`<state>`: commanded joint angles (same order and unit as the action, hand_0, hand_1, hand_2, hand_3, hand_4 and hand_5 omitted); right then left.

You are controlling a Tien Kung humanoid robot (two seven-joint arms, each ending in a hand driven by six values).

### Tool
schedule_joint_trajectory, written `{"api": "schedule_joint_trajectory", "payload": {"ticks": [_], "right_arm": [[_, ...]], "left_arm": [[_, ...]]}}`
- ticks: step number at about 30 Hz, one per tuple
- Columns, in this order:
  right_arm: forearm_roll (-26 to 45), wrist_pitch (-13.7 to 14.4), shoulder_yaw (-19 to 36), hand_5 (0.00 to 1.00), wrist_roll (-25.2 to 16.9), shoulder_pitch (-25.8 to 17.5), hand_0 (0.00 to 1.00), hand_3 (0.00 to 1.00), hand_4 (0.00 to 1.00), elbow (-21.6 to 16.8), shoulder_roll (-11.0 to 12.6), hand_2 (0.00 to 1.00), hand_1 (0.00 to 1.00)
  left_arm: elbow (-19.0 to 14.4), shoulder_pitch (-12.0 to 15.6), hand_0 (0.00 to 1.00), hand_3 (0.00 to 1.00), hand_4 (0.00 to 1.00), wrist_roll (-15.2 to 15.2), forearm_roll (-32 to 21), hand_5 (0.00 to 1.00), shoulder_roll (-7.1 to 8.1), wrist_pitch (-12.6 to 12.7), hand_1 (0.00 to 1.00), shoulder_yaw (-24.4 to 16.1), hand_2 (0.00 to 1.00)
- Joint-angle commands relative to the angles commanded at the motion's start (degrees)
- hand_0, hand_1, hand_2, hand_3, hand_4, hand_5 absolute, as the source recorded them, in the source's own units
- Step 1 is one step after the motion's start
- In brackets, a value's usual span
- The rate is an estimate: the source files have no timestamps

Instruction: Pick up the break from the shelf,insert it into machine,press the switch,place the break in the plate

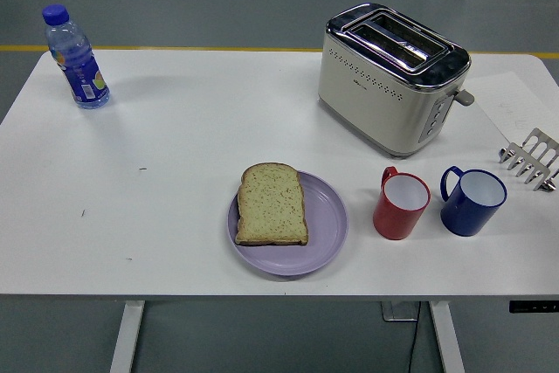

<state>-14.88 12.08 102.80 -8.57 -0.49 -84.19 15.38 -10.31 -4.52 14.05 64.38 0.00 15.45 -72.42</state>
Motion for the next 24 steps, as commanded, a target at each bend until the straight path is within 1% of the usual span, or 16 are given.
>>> {"api": "schedule_joint_trajectory", "payload": {"ticks": [2, 4, 5, 15, 20, 24], "right_arm": [[0.31, -0.15, 1.45, 0.222, 3.77, -0.38, 0.729, 0.648, 0.537, 1.09, -0.56, 0.707, 0.668], [-0.48, -0.11, 2.88, 0.222, 4.94, -0.41, 0.729, 0.648, 0.537, 2.4, -1.02, 0.707, 0.668], [-0.71, -0.1, 3.23, 0.237, 5.09, -0.36, 0.723, 0.646, 0.53, 2.79, -1.07, 0.706, 0.663], [-0.67, -0.7, 2.82, 0.235, 4.86, -0.24, 0.726, 0.646, 0.518, 6.69, -1.25, 0.708, 0.667], [-0.23, -0.77, 2.39, 0.236, 4.85, -0.06, 0.724, 0.644, 0.518, 8.08, -1.42, 0.708, 0.666], [0.09, -1.22, 2.51, 0.234, 5.08, 0.0, 0.716, 0.633, 0.512, 8.71, -1.79, 0.706, 0.661]], "left_arm": [[0.0, 0.01, 0.651, 0.602, 0.417, 0.01, 0.49, 0.873, 0.0, -0.13, 0.614, -0.37, 0.658], [0.0, 0.0, 0.651, 0.602, 0.417, 0.05, 1.02, 0.873, 0.0, -0.24, 0.614, -0.77, 0.658], [0.0, 0.0, 0.651, 0.602, 0.416, 0.06, 1.03, 0.873, 0.0, -0.23, 0.614, -0.79, 0.657], [0.0, 0.14, 0.65, 0.6, 0.417, 0.23, 1.76, 0.876, 0.0, -0.29, 0.613, -1.08, 0.655], [0.0, 0.31, 0.65, 0.601, 0.415, 0.32, 2.23, 0.88, 0.0, -0.39, 0.612, -1.07, 0.655], [0.0, 0.42, 0.65, 0.6, 0.413, 0.22, 1.59, 0.884, 0.0, -0.44, 0.612, -0.28, 0.655]]}}
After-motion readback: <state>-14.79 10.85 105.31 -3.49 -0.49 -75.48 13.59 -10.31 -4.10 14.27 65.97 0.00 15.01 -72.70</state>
